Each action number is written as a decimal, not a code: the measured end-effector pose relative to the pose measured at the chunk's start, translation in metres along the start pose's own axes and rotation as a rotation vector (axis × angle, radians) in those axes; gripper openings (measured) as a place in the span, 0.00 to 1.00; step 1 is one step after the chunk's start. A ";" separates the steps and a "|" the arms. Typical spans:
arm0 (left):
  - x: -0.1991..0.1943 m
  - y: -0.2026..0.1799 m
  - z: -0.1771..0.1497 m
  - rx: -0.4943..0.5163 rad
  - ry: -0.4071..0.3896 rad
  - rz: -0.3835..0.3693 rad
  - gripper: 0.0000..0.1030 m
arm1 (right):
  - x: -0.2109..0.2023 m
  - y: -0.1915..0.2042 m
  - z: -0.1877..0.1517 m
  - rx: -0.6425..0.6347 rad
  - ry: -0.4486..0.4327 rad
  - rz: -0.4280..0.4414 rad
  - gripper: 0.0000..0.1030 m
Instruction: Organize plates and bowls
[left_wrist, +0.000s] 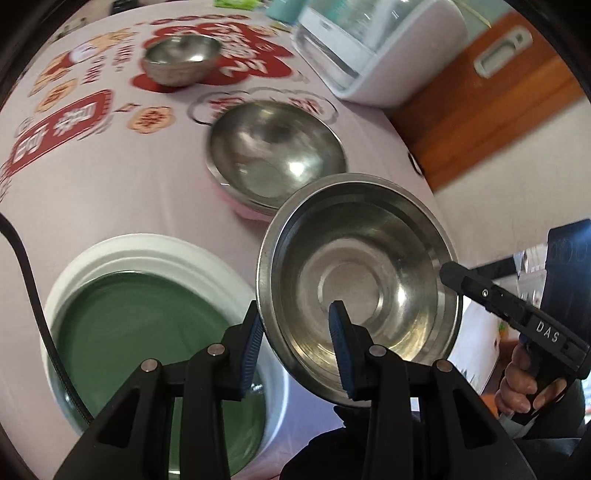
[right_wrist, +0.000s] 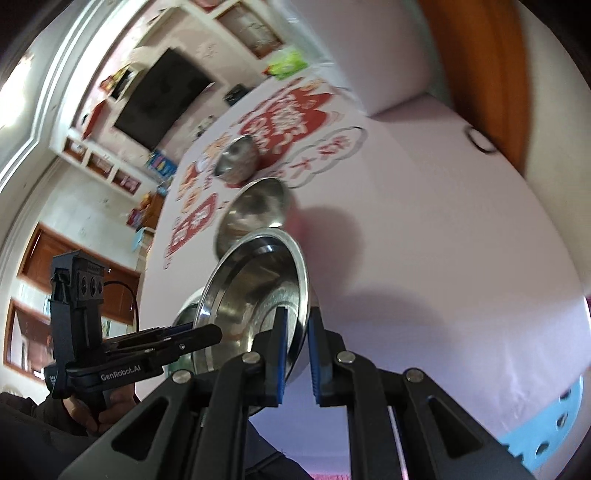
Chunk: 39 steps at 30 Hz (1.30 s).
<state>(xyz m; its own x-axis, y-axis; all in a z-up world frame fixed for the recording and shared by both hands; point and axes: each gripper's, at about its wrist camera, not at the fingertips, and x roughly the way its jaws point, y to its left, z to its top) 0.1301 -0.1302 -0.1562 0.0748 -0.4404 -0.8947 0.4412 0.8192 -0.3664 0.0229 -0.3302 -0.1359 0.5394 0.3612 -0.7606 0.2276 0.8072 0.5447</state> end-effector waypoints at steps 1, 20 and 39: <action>0.004 -0.005 0.000 0.016 0.014 0.005 0.33 | 0.000 -0.006 -0.002 0.020 0.006 -0.012 0.10; 0.062 -0.060 0.002 0.194 0.192 0.061 0.34 | 0.002 -0.061 -0.035 0.217 0.067 -0.133 0.13; 0.000 -0.047 0.030 0.157 -0.019 0.031 0.55 | -0.007 -0.038 -0.004 0.146 -0.069 -0.142 0.37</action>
<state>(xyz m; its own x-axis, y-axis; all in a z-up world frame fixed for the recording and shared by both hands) 0.1361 -0.1800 -0.1312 0.1066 -0.4241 -0.8993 0.5725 0.7657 -0.2932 0.0071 -0.3619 -0.1529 0.5465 0.2118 -0.8103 0.4179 0.7694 0.4830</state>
